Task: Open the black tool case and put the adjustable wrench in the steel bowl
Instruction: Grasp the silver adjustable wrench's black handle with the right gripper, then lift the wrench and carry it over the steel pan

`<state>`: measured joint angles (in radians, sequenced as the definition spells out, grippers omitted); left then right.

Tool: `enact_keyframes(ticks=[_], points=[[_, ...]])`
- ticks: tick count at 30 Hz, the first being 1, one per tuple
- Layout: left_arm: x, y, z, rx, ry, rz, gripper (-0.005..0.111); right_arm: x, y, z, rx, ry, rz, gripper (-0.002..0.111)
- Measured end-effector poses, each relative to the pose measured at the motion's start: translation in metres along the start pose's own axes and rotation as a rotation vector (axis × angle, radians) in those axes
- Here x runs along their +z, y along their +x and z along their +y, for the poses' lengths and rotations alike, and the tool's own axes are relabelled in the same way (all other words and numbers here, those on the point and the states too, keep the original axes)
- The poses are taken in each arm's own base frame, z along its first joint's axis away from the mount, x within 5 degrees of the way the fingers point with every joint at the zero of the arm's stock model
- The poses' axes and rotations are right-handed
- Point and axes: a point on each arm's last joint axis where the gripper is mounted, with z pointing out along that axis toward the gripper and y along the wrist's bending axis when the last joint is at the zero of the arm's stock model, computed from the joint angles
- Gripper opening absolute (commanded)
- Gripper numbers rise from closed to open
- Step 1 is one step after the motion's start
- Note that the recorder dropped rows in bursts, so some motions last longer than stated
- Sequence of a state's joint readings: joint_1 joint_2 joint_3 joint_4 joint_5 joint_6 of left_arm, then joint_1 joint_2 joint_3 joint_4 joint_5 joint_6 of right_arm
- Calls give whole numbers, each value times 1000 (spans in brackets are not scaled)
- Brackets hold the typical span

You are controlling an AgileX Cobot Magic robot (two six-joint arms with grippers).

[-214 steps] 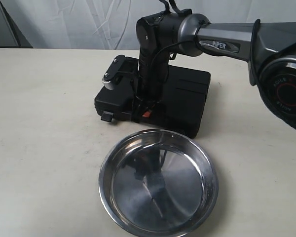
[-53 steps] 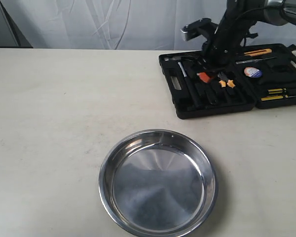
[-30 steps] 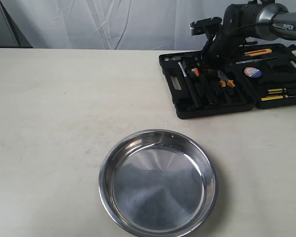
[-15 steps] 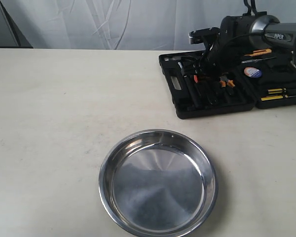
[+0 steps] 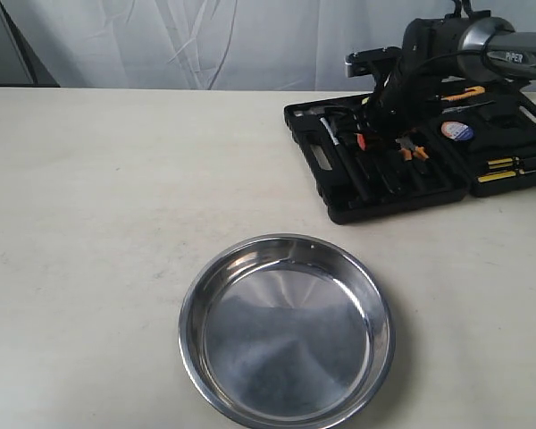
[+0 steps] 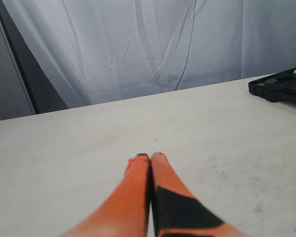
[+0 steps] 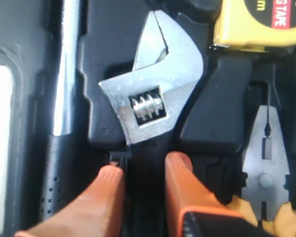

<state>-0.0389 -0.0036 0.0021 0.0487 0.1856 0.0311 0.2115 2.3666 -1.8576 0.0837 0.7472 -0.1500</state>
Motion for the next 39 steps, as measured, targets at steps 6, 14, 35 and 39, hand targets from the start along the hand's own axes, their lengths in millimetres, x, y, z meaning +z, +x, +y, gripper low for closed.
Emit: enact_keyframes(ticks=[6,14,35,39], points=[[0,0,0,0,0,0,0,-33,-10,2,-11,-1,-37,0],[0,0,0,0,0,0,0,-67,-4,17,-31,-140,32,-1],[0,0,0,0,0,0,0,-148,146,160,-313,-366,-33,-1],[0,0,0,0,0,0,0,-131,171,189,-389,-375,-12,-1]])
